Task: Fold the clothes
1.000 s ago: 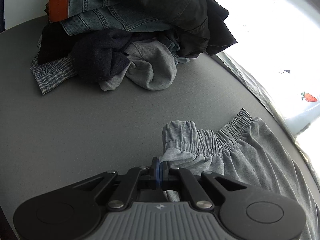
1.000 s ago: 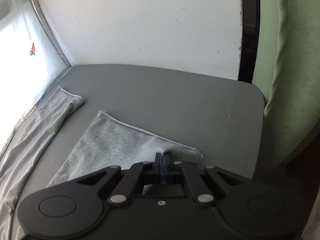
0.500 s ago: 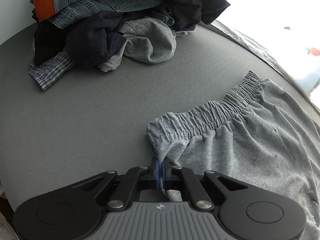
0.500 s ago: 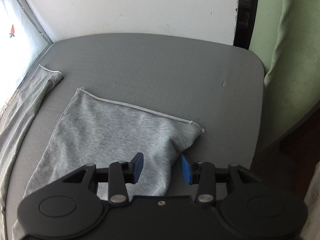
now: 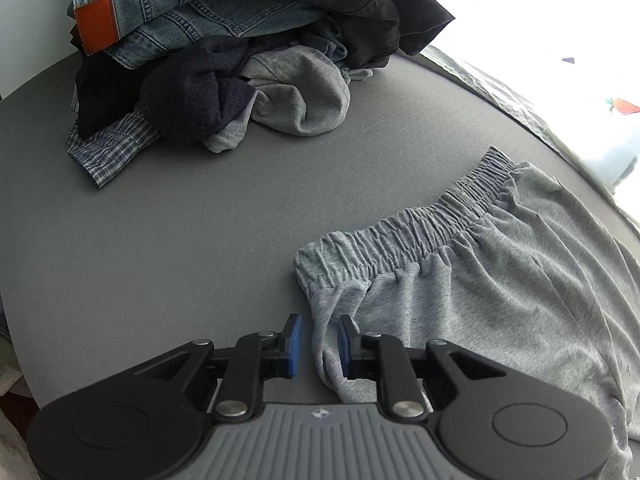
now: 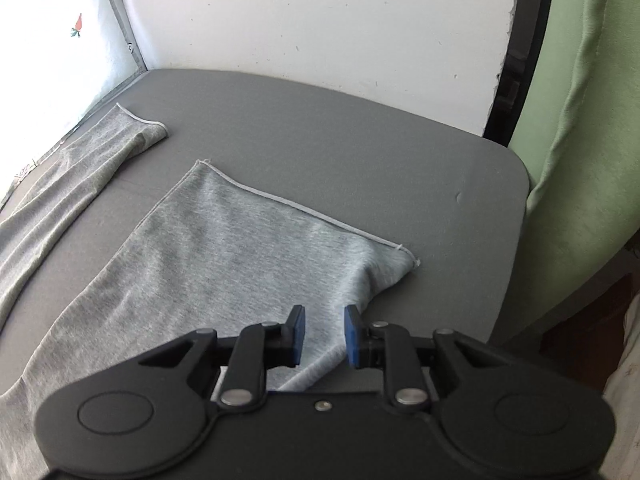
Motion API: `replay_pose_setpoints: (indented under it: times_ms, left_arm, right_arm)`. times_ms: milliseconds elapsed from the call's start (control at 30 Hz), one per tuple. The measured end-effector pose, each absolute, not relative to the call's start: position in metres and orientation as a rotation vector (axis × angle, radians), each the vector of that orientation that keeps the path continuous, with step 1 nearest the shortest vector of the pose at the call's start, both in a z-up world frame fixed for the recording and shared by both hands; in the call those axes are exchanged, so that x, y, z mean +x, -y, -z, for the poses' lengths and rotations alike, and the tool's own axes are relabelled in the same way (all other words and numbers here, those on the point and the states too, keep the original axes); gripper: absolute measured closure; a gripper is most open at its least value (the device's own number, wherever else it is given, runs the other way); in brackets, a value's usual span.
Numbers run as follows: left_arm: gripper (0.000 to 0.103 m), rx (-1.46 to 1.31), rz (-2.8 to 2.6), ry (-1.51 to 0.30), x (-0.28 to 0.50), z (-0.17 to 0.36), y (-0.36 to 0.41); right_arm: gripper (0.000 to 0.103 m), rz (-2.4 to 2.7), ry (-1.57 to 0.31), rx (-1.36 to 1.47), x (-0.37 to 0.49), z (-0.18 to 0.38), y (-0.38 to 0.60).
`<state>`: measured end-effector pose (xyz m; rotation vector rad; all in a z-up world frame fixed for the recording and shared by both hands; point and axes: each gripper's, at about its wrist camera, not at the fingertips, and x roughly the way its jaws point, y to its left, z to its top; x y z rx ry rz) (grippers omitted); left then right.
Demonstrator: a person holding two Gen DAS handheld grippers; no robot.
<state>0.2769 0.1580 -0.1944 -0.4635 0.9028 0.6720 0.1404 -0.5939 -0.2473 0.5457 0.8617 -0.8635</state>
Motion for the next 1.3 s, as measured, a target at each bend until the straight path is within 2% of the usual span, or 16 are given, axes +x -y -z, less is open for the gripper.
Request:
replay_pose_setpoints:
  times_ms: [200,400,633,833,1100,1300]
  left_arm:
    - [0.077,-0.421,-0.489,-0.899,0.285,0.178,-0.113]
    - [0.077,-0.236,-0.214,-0.996,0.312,0.196,-0.042]
    - [0.077,-0.123,-0.073,-1.133,0.317,0.227,-0.002]
    - [0.076,-0.057,0.005,-1.154,0.291,0.23,0.002]
    - [0.076,-0.033,0.069,-1.215,0.263,0.228,-0.01]
    - [0.074,-0.067,0.083,-1.236,0.252,0.228,-0.019]
  right_arm:
    - [0.097,0.641,-0.839,0.544,0.169,0.237,0.536]
    - [0.097,0.347,-0.95,0.549,0.215,0.252,0.454]
    - [0.097,0.197,-1.046,0.445,0.213,0.272,0.37]
    - [0.097,0.159,-1.102,0.362,0.191,0.277,0.343]
    - [0.097,0.142,-1.201,0.386,0.154,0.272,0.338]
    - [0.097,0.137,-1.201,0.38,0.144,0.263,0.336]
